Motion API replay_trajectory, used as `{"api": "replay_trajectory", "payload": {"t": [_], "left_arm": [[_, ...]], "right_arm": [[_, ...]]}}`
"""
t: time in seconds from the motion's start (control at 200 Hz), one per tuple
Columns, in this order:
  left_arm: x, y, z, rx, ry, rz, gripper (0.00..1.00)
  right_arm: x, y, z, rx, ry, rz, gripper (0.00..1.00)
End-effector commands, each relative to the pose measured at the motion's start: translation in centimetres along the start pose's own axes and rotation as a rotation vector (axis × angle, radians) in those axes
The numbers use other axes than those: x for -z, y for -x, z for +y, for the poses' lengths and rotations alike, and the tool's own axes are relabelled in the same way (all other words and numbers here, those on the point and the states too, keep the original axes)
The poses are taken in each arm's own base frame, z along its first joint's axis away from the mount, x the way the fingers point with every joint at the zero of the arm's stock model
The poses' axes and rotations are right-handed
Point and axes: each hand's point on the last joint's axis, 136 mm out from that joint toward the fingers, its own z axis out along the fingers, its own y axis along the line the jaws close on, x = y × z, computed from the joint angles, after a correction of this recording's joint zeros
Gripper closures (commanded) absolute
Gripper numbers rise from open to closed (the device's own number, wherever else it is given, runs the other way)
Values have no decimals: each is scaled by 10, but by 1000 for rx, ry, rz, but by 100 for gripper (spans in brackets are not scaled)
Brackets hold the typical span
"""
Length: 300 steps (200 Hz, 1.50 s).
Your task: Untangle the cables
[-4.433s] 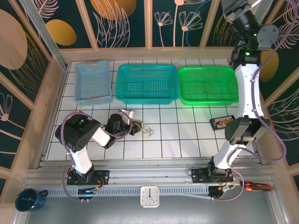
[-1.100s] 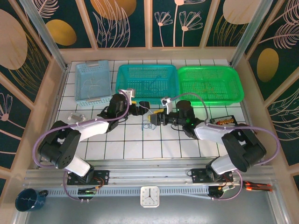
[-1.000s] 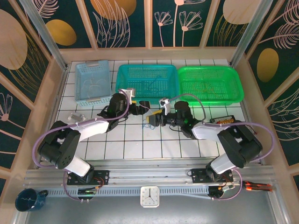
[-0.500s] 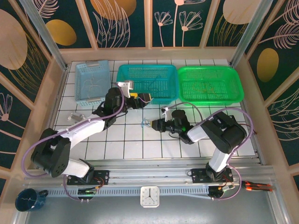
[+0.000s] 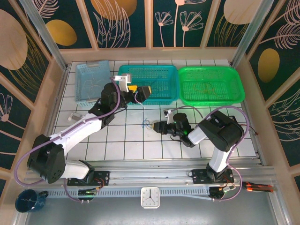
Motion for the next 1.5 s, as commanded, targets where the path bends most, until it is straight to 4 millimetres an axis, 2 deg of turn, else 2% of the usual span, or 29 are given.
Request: {"api": "replay_trajectory", "payload": {"t": [0.0,0.22,0.5,0.761,0.906,1.091,1.496], "left_arm": [[4,6,-2,-18,15,-19,1],[2,-12,18,-12,59,-8,1],[2,-26,35,-19,103,5,1],[-1,-31,37,-20,107,16,1],[-3,-32,37,-18,101,23,1],[-5,-32,34,-13,85,29,1],[-9,-26,24,-6,47,35,1]], "right_arm": [[6,26,25,31,53,-56,57],[18,58,51,102,50,-82,45],[41,91,73,167,42,-132,42],[68,113,98,237,96,-193,41],[76,110,123,314,196,-166,39],[77,102,142,373,306,-113,39],[58,89,148,380,384,-37,38]]}}
